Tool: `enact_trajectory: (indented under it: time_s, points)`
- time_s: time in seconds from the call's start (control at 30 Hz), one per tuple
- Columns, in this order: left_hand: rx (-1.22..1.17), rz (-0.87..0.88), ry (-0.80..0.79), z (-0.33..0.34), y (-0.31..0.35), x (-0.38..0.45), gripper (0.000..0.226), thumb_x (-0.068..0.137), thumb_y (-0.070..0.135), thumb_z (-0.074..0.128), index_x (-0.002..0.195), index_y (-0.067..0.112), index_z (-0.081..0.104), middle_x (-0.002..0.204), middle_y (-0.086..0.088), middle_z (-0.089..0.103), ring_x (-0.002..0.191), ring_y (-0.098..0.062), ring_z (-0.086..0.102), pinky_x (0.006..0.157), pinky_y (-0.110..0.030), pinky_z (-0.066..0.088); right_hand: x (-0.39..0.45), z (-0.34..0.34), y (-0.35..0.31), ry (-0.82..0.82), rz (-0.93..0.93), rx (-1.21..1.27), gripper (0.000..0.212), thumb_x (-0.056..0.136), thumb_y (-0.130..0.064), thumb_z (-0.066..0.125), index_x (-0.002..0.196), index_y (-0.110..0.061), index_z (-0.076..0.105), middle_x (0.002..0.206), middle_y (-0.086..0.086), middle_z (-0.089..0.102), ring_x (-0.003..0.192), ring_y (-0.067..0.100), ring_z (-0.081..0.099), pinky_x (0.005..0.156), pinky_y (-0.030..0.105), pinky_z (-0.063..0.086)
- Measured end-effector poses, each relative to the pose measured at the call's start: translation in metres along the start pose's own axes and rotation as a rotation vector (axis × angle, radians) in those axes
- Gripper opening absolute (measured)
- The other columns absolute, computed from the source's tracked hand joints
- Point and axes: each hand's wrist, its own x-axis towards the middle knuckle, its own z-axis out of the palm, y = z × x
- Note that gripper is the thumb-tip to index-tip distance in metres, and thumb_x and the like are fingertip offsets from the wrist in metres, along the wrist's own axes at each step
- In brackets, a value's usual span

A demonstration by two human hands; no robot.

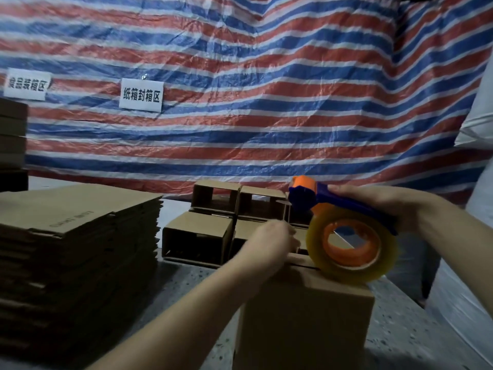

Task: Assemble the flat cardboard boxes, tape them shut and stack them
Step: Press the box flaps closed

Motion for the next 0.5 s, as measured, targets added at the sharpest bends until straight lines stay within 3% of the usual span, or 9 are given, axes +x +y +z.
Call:
enact_trajectory:
  time_s: [0.03, 0.07, 0.1, 0.13, 0.2, 0.3, 0.4, 0.5]
  points:
    - [-0.159, -0.054, 0.060, -0.005, 0.004, 0.003, 0.032, 0.105, 0.023, 0.035, 0.111, 0.011, 0.064, 0.118, -0.019, 0.068, 0.104, -0.027, 0.064, 0.099, -0.046, 0.047, 0.001, 0.006, -0.005, 0.048, 0.165, -0.065, 0.051, 0.110, -0.004, 0.028, 0.078, 0.015, 0.063, 0.087, 0.036, 0.060, 0.083, 0.039, 0.059, 0.093, 0.035, 0.047]
    - [-0.306, -0.121, 0.100, -0.011, 0.007, 0.005, 0.041, 0.106, 0.032, 0.031, 0.102, 0.011, 0.067, 0.110, -0.016, 0.072, 0.101, -0.025, 0.066, 0.097, -0.044, 0.047, -0.007, 0.025, -0.025, 0.271, 0.496, -0.142, 0.056, 0.108, -0.009, 0.038, 0.060, 0.014, 0.055, 0.070, 0.035, 0.056, 0.069, 0.045, 0.053, 0.083, 0.040, 0.053]
    - [-0.402, -0.179, 0.118, -0.017, 0.009, 0.007, 0.054, 0.105, 0.042, 0.027, 0.096, 0.010, 0.068, 0.100, -0.013, 0.075, 0.099, -0.025, 0.067, 0.094, -0.042, 0.046, -0.019, 0.038, -0.039, 0.273, 0.722, -0.202, 0.051, 0.104, -0.024, 0.054, 0.067, 0.011, 0.063, 0.067, 0.028, 0.064, 0.063, 0.038, 0.060, 0.071, 0.039, 0.057]
    - [-0.438, -0.218, 0.120, -0.023, 0.011, 0.010, 0.063, 0.103, 0.051, 0.026, 0.093, 0.007, 0.069, 0.094, -0.012, 0.076, 0.097, -0.025, 0.068, 0.091, -0.041, 0.047, -0.028, 0.028, -0.065, 0.374, 0.990, -0.301, 0.042, 0.092, -0.045, 0.068, 0.081, -0.004, 0.075, 0.080, 0.018, 0.074, 0.066, 0.030, 0.068, 0.064, 0.034, 0.058]
    - [-0.429, -0.252, 0.094, -0.032, 0.011, 0.013, 0.071, 0.098, 0.063, 0.029, 0.090, 0.005, 0.070, 0.091, -0.011, 0.077, 0.095, -0.027, 0.070, 0.085, -0.040, 0.049, -0.027, 0.020, -0.079, 0.421, 1.261, -0.423, 0.051, 0.064, -0.072, 0.080, 0.090, -0.029, 0.079, 0.098, 0.012, 0.077, 0.072, 0.021, 0.072, 0.061, 0.030, 0.058]
    - [-0.387, -0.248, 0.027, -0.038, 0.012, 0.013, 0.061, 0.095, 0.062, 0.043, 0.079, 0.008, 0.066, 0.093, -0.010, 0.077, 0.094, -0.028, 0.071, 0.080, -0.039, 0.049, -0.016, 0.019, -0.073, 0.425, 1.262, -0.495, 0.078, 0.046, -0.076, 0.085, 0.105, -0.026, 0.074, 0.101, 0.014, 0.076, 0.071, 0.022, 0.070, 0.061, 0.032, 0.058]
    - [-0.345, -0.251, -0.002, -0.037, 0.011, 0.013, 0.045, 0.096, 0.047, 0.051, 0.069, 0.013, 0.061, 0.089, -0.006, 0.077, 0.092, -0.024, 0.071, 0.087, -0.039, 0.047, -0.014, 0.021, -0.073, 0.456, 1.231, -0.537, 0.077, 0.058, -0.071, 0.078, 0.116, -0.021, 0.067, 0.098, 0.013, 0.076, 0.069, 0.020, 0.069, 0.060, 0.032, 0.057]
    - [-0.367, -0.231, 0.021, -0.030, 0.010, 0.015, 0.030, 0.098, 0.033, 0.051, 0.076, 0.015, 0.061, 0.086, -0.002, 0.077, 0.094, -0.020, 0.071, 0.096, -0.041, 0.042, -0.014, 0.020, -0.073, 0.455, 1.251, -0.501, 0.074, 0.060, -0.067, 0.075, 0.116, -0.019, 0.066, 0.094, 0.011, 0.077, 0.067, 0.018, 0.070, 0.059, 0.029, 0.058]
